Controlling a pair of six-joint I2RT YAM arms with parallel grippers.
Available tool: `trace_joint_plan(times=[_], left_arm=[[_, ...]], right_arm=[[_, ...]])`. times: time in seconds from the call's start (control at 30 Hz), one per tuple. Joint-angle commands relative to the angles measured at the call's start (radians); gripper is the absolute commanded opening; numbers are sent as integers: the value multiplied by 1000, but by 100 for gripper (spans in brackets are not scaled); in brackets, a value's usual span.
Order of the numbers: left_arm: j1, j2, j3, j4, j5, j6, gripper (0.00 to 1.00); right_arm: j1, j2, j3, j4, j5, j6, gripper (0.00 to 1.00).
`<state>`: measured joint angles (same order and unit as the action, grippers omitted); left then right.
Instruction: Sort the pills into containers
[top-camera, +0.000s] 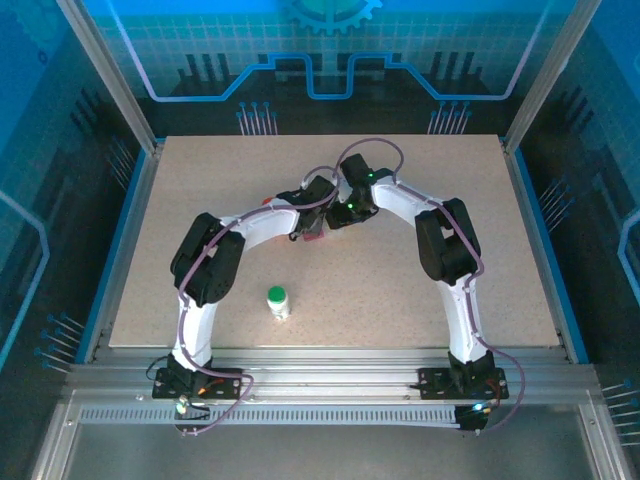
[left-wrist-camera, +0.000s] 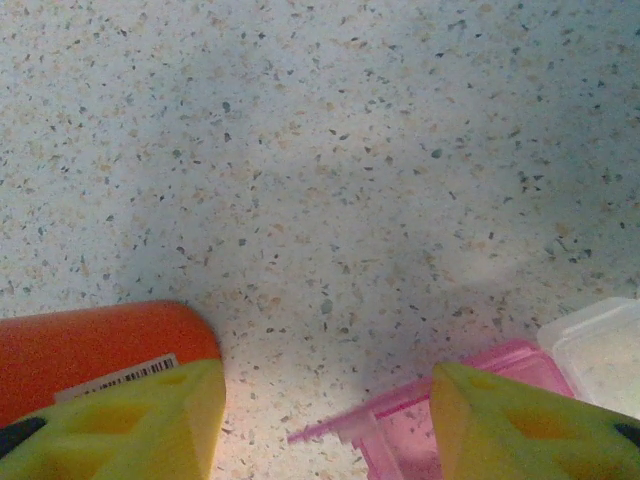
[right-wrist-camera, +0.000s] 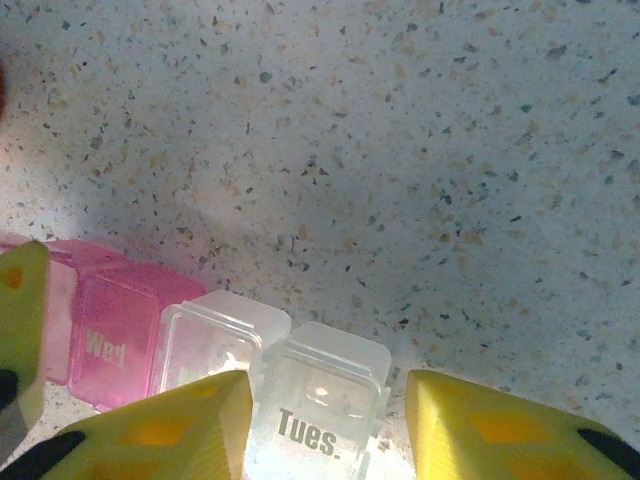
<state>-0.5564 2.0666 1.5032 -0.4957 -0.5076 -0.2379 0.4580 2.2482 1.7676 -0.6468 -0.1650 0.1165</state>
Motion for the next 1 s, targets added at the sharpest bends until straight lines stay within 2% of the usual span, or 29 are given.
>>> trace_joint_plan(times=[0.0,0.33,0.6,0.83,0.97], left_arm=[[31,17,41,-44,5,-40,57],[43,60,89,-58,115,-90,57],[21,50,120,-56,167,-110,57],[-8,-62,162,-51,182,-110,60],[-14,-176,106,11,231,-133,66]], right_arm=[[13,43,-21,-70,13,-26,46],[8,40,-34,-65,32,6,46],[-25,-53,-168,85,-26,189,43],[-37,-155,-283,181,21,269,43],[-63,-208,-334,208,74,303,43]])
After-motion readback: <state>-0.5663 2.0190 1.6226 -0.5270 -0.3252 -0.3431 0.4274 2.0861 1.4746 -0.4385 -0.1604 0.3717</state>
